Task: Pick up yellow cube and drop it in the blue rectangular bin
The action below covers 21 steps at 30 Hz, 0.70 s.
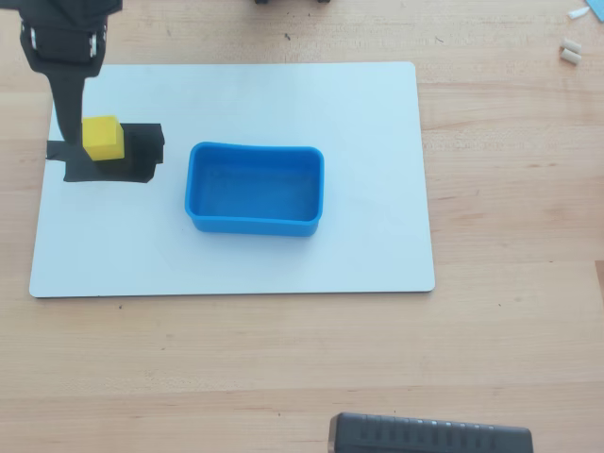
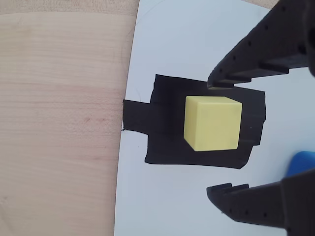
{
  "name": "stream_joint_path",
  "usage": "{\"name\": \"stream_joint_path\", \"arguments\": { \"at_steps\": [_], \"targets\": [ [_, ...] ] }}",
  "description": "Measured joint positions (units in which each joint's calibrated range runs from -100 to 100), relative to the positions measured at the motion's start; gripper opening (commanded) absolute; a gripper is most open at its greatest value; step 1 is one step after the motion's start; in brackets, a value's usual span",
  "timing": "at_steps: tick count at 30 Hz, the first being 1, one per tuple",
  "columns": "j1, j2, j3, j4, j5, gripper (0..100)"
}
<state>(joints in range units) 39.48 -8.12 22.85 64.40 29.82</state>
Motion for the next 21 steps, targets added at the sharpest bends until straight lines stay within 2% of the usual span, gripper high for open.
{"name": "stream_joint_path", "arguments": {
  "at_steps": [15,21],
  "targets": [
    [-2.70,8.79,0.00,0.27,-1.76,36],
    [-3.10,11.54,0.00,-0.44,-1.76,28]
  ]
}}
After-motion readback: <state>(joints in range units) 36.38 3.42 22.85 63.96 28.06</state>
